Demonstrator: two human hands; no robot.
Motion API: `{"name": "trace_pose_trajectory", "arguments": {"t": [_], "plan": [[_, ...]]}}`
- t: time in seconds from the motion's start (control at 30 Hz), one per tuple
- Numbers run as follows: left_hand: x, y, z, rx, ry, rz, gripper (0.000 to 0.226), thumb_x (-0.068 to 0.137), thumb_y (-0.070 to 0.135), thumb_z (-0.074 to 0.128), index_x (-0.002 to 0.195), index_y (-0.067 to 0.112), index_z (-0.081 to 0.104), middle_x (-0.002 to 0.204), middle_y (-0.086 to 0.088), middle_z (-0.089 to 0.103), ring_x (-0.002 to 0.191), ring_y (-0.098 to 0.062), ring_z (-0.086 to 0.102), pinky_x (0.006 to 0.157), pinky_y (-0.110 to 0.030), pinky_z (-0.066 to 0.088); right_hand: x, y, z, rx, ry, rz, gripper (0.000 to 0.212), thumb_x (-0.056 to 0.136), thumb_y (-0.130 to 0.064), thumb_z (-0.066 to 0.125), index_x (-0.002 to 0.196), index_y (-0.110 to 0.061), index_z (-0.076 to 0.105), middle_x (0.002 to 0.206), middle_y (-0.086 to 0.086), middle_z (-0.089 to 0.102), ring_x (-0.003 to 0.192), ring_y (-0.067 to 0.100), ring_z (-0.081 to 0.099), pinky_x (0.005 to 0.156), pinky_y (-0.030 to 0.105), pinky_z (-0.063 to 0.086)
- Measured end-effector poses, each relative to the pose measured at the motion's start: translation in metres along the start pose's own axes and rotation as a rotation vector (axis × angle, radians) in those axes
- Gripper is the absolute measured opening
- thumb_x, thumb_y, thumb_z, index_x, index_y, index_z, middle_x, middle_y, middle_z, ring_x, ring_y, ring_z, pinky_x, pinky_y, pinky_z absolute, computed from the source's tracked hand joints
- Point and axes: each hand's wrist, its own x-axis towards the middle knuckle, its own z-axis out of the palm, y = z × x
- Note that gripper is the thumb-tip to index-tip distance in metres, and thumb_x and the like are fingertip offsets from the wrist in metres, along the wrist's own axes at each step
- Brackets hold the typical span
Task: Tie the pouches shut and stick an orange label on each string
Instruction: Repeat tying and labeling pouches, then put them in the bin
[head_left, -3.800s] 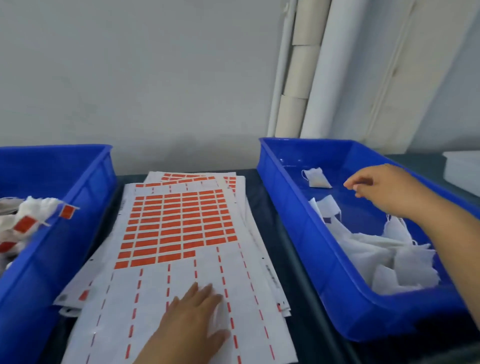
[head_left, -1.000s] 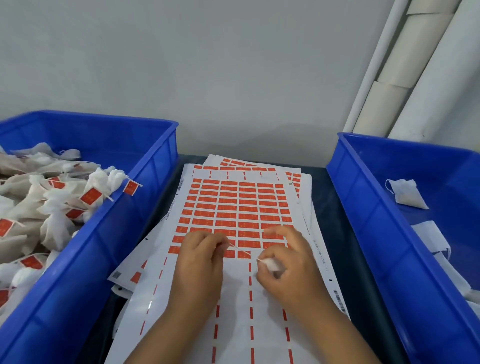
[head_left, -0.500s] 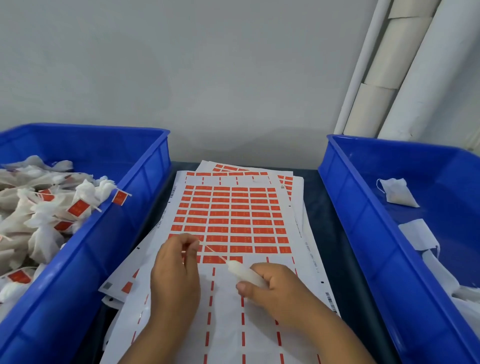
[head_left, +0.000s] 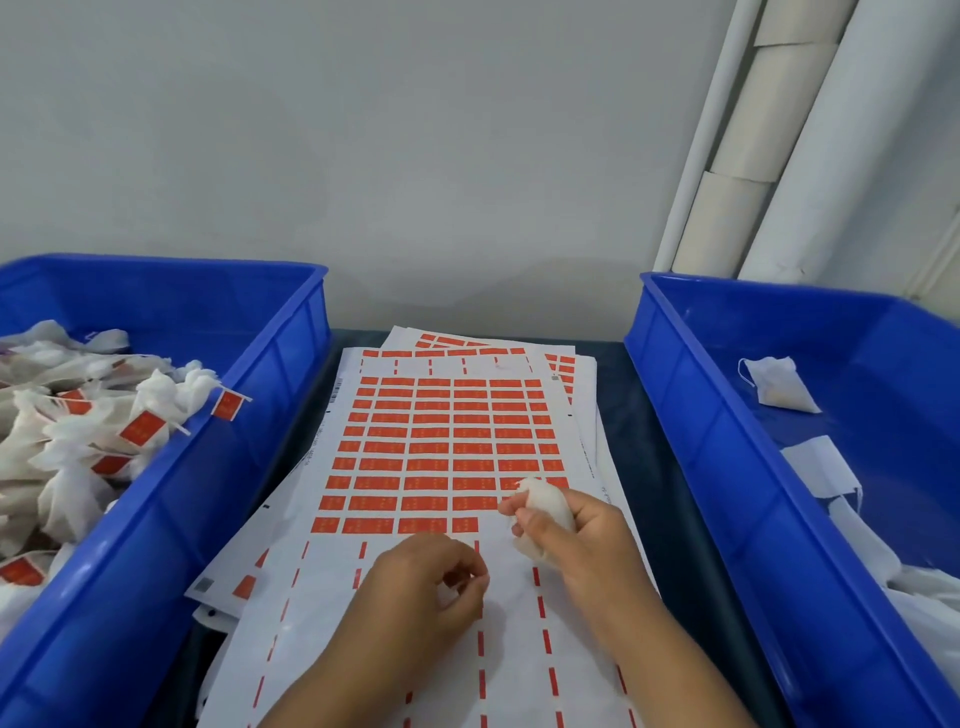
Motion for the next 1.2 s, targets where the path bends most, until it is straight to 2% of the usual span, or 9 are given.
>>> {"name": "trace_pose_trajectory", "arguments": {"t": [0.13, 0.27, 0.37, 0.5, 0.6, 0.77, 0.93, 1.03, 1.2], "plan": [[-0.005, -0.002, -0.001, -0.054, 0.079, 0.079, 0.025, 0.085, 0.032, 0.064, 0.071, 0.045, 0.048, 0.082, 0.029, 0.049, 0.082, 0.003, 0.052, 0.068, 0.002, 0.039, 0.000, 0.007, 0.003, -0.288, -0.085, -0.108, 0.009, 0.088, -0.037, 0.063, 0.081, -0.042, 0.065, 0.085, -0.030, 0.063, 0.085, -0.011, 0.058, 0.057, 0.001, 0.041], [-0.004, -0.003, -0.001, -0.089, 0.173, 0.153, 0.026, 0.087, 0.032, 0.061, 0.075, 0.049, 0.045, 0.094, 0.039, 0.040, 0.093, 0.011, 0.046, 0.078, -0.001, 0.040, -0.001, 0.010, 0.007, -0.419, -0.221, -0.132, 0.011, 0.089, -0.041, 0.062, 0.080, -0.035, 0.060, 0.082, -0.021, 0.062, 0.082, 0.001, 0.059, 0.064, 0.005, 0.041], [-0.003, -0.006, 0.001, -0.161, 0.203, 0.150, 0.026, 0.090, 0.025, 0.058, 0.079, 0.046, 0.047, 0.099, 0.043, 0.041, 0.091, 0.014, 0.048, 0.073, 0.004, 0.036, -0.002, 0.008, 0.007, -0.417, -0.348, -0.126, 0.014, 0.088, -0.036, 0.063, 0.075, -0.041, 0.061, 0.077, -0.023, 0.061, 0.076, 0.000, 0.059, 0.061, 0.010, 0.044], [-0.003, -0.008, 0.007, -0.273, 0.177, 0.044, 0.018, 0.092, 0.026, 0.054, 0.082, 0.039, 0.050, 0.088, 0.028, 0.057, 0.083, 0.002, 0.057, 0.067, -0.002, 0.042, -0.003, 0.007, 0.006, -0.389, -0.476, -0.133, 0.005, 0.087, -0.031, 0.065, 0.091, -0.034, 0.065, 0.082, -0.017, 0.063, 0.076, 0.002, 0.060, 0.064, 0.011, 0.044], [-0.001, -0.008, 0.004, -0.327, 0.199, -0.008, 0.017, 0.091, 0.024, 0.056, 0.079, 0.036, 0.052, 0.073, 0.021, 0.059, 0.075, 0.002, 0.057, 0.060, -0.003, 0.042, -0.004, 0.006, 0.006, -0.350, -0.426, -0.160, 0.005, 0.086, -0.033, 0.066, 0.086, -0.036, 0.062, 0.076, -0.021, 0.060, 0.073, -0.002, 0.056, 0.061, 0.009, 0.042], [-0.001, -0.004, 0.005, -0.505, 0.134, -0.125, 0.012, 0.090, 0.022, 0.058, 0.081, 0.031, 0.060, 0.072, 0.022, 0.064, 0.073, 0.004, 0.059, 0.057, -0.005, 0.044, -0.006, 0.009, 0.009, -0.327, -0.298, -0.221, 0.017, 0.085, -0.029, 0.064, 0.078, -0.036, 0.051, 0.074, -0.031, 0.054, 0.073, -0.011, 0.051, 0.058, 0.005, 0.042], [-0.001, -0.003, 0.001, -0.803, 0.057, -0.289, 0.015, 0.089, 0.020, 0.058, 0.079, 0.022, 0.070, 0.075, 0.004, 0.070, 0.069, -0.013, 0.064, 0.062, -0.015, 0.051, -0.010, 0.009, 0.014, -0.166, -0.213, -0.240, 0.030, 0.079, -0.027, 0.065, 0.084, -0.054, 0.053, 0.090, -0.035, 0.058, 0.089, -0.012, 0.055, 0.064, 0.004, 0.045], [-0.001, -0.002, 0.001, -0.902, 0.019, -0.362, 0.021, 0.090, 0.019, 0.058, 0.075, 0.020, 0.073, 0.075, -0.005, 0.070, 0.069, -0.017, 0.061, 0.067, -0.024, 0.053, -0.009, 0.010, 0.016, -0.173, -0.208, -0.273, 0.031, 0.085, -0.017, 0.067, 0.085, -0.047, 0.058, 0.092, -0.039, 0.058, 0.093, -0.013, 0.054, 0.070, 0.003, 0.044], [0.002, -0.002, 0.003, -0.895, 0.021, -0.406, 0.018, 0.091, 0.019, 0.056, 0.081, 0.015, 0.071, 0.061, -0.001, 0.063, 0.059, -0.012, 0.056, 0.063, -0.022, 0.049, -0.008, 0.010, 0.014, -0.158, -0.159, -0.290, 0.024, 0.086, -0.016, 0.068, 0.084, -0.038, 0.059, 0.088, -0.032, 0.060, 0.089, -0.009, 0.055, 0.071, 0.004, 0.043]]}}
